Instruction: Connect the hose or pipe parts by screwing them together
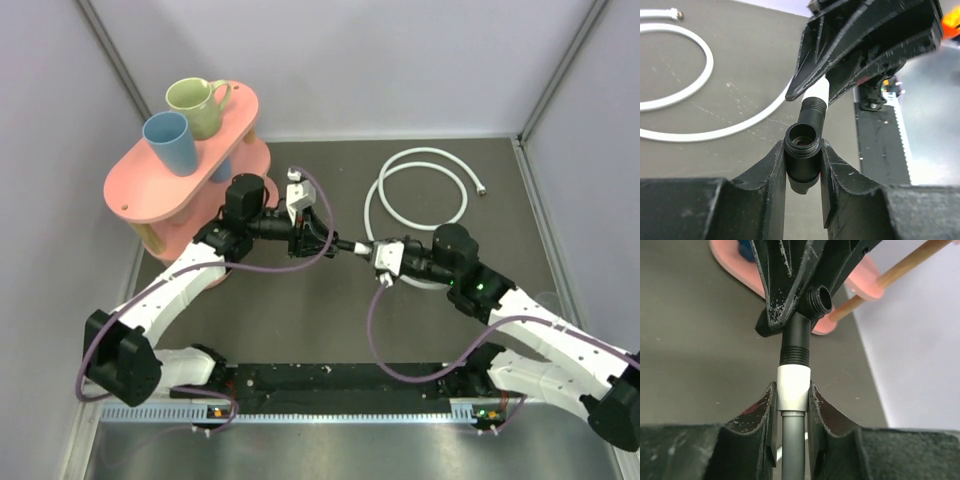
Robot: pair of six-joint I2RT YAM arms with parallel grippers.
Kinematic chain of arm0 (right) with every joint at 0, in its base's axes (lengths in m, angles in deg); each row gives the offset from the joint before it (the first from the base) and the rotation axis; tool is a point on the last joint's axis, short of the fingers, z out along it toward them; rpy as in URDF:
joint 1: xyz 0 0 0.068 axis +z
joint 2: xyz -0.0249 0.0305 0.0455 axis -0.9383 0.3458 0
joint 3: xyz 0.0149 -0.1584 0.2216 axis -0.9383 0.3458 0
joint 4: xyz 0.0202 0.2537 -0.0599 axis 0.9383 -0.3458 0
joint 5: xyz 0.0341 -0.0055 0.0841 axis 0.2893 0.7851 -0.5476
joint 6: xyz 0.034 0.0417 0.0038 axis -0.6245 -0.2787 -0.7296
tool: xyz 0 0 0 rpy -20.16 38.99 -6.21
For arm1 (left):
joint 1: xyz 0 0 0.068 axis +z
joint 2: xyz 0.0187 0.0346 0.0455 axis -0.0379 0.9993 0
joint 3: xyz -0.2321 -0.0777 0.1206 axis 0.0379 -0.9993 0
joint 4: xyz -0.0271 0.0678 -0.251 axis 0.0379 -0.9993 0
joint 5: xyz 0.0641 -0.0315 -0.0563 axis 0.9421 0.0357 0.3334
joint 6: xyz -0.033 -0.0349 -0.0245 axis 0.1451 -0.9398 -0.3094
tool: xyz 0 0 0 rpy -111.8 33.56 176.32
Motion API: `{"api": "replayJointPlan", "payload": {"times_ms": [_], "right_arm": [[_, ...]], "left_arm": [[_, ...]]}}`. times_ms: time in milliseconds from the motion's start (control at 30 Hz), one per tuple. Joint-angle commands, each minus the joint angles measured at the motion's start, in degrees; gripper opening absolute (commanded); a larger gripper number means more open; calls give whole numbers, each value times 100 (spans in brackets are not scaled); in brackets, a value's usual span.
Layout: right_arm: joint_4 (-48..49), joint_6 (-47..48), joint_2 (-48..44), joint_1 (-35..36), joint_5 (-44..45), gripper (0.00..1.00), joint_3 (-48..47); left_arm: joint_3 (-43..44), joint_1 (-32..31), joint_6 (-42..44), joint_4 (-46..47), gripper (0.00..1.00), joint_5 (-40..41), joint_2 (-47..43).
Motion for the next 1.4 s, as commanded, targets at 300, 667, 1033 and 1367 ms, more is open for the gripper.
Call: {"api": "replayJointPlan", "payload": {"times_ms": [300,667,1033,1367], "right_arm": [[-1082,-2193,1594,-1476,-4346,0,-2246],[-220,-3784,1543,-1476,-3320,0,-1808],[-290,-2890,-21,-1476,-1481,80,-1280],[-844,-754,-953,-914,-1060,81,-903]], "left_arm": [[-419,-486,4206,-236,0,-660,-712],[-770,-759,4341,289,0,500,-896],[-726,-653,1215,1156,0,465,-940],[1144,-601,-2302,-868,0,1775,-185]]}}
